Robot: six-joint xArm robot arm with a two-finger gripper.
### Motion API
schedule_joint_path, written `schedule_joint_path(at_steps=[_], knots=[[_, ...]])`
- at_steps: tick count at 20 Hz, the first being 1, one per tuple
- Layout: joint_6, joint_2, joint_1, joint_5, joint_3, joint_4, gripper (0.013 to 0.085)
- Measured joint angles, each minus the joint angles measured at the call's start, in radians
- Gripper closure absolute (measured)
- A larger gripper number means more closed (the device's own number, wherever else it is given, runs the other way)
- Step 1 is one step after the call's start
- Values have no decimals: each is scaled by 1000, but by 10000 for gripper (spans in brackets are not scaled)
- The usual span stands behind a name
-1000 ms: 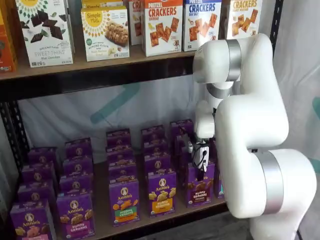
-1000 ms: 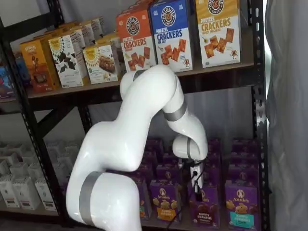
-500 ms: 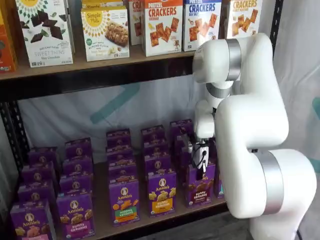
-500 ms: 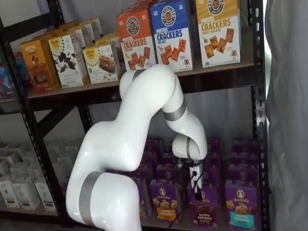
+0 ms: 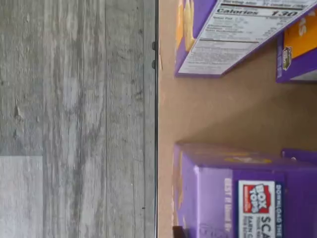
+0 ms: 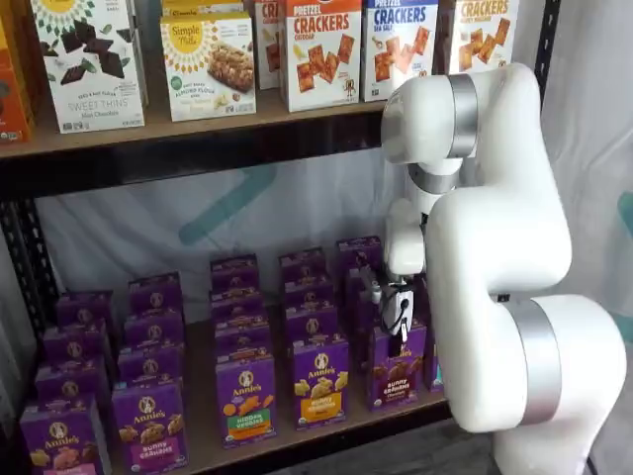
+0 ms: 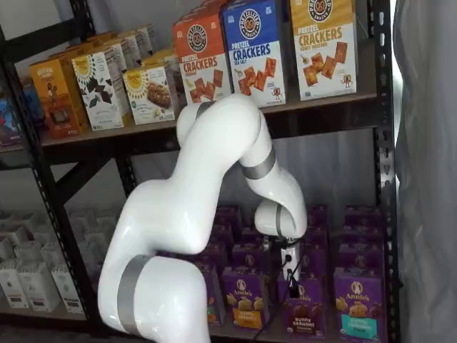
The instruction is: Pick up the purple box with a brown patch in the center, on the bottom shelf, the fifth box from the left
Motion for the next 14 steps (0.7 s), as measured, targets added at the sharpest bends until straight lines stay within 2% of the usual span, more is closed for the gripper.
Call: schedule_joint_path(at_steps=[8, 10, 14], knots=[[-22, -19, 1, 11, 21, 25, 650], [-5, -36, 5, -7, 49, 11, 650], [-1, -78, 14, -26, 112, 16, 650]])
